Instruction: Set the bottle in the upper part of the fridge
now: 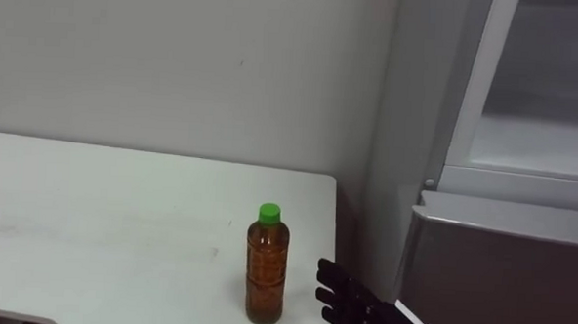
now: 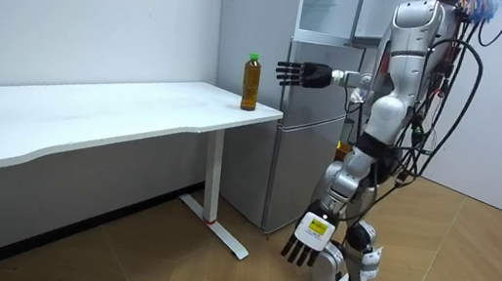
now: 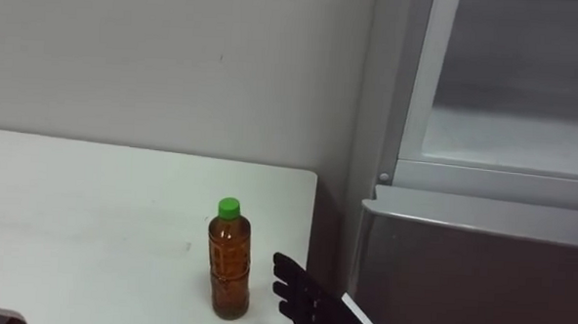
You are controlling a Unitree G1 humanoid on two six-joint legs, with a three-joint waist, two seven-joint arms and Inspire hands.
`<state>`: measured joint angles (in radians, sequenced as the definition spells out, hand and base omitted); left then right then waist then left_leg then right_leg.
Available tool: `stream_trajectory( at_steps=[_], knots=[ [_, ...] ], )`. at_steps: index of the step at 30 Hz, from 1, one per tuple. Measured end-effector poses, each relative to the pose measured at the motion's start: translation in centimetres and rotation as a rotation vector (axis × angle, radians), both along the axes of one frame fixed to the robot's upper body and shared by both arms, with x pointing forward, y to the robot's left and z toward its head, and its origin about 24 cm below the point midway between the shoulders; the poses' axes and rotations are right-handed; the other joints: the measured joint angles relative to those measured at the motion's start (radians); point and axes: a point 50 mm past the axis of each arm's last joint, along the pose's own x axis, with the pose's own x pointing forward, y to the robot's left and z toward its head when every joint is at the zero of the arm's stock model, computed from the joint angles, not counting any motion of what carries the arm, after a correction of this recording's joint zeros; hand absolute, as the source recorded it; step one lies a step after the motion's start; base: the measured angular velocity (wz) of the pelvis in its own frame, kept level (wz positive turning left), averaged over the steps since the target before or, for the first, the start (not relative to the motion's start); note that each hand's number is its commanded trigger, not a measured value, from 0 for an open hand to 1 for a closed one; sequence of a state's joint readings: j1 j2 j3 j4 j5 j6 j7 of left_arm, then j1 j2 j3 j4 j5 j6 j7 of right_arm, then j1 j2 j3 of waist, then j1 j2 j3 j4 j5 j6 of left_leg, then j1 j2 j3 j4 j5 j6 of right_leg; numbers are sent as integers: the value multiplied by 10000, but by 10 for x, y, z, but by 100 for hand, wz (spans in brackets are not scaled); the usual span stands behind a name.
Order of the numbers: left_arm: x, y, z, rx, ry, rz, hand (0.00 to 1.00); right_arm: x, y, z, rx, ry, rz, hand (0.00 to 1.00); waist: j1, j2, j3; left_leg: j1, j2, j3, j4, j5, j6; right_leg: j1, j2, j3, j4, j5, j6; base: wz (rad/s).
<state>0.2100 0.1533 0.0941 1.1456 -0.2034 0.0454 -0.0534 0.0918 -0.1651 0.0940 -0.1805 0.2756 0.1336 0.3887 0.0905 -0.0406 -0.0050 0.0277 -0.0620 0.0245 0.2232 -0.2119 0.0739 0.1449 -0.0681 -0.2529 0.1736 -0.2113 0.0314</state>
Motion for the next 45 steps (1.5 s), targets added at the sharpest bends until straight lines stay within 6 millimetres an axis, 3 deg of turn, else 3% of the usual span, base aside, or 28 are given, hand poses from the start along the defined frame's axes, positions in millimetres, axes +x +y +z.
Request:
stream_trajectory(
  at_steps=[16, 22, 27, 34, 40, 42, 45],
  knots=[
    [2, 1, 0, 67, 28, -19, 0, 6, 5, 20, 77, -776, 61, 0, 243, -89, 51, -26, -19, -80, -5, 0, 0, -2, 1, -3, -6, 0, 1, 0],
    [3, 1, 1, 62, -32, -25, 0, 9, 2, 20, 136, -728, -654, 0, 279, -94, 56, -58, -24, -144, -1, 2, 2, 11, -12, -257, -8, 3, 7, 4],
    [3, 1, 1, 83, -55, -42, 0, 17, -3, 9, 72, -217, -1527, 0, 279, -94, 71, -90, -29, -219, 2, 3, 2, 18, -22, -522, -11, 4, 8, 3],
    [2, -1, 1, 6, -63, 3, 0, 18, -5, -8, -246, 460, -2167, 0, 344, -75, 89, -163, -35, -289, -16, 12, 1, -33, -19, -516, -25, 4, 9, 4],
    [-1, -2, 0, 232, 71, 77, 0, 21, 5, -15, -494, 723, -2233, 0, 551, -118, 103, -170, -33, -337, -27, 12, 1, -35, -16, -624, -40, 5, 10, 2],
    [-3, -4, 0, 383, 188, -1, 0, 26, 11, -21, -551, 992, -2185, 0, 572, -120, 102, -287, -38, -408, 29, 12, 0, -83, -30, -962, -39, 21, 32, 11],
    [-3, -6, -1, 519, 274, 36, 0, 33, 17, -26, -729, 1195, -2321, 0, 600, -89, 112, -518, -48, -474, 139, 15, 2, -225, -34, -1094, -39, 36, 32, 9]
  ],
)
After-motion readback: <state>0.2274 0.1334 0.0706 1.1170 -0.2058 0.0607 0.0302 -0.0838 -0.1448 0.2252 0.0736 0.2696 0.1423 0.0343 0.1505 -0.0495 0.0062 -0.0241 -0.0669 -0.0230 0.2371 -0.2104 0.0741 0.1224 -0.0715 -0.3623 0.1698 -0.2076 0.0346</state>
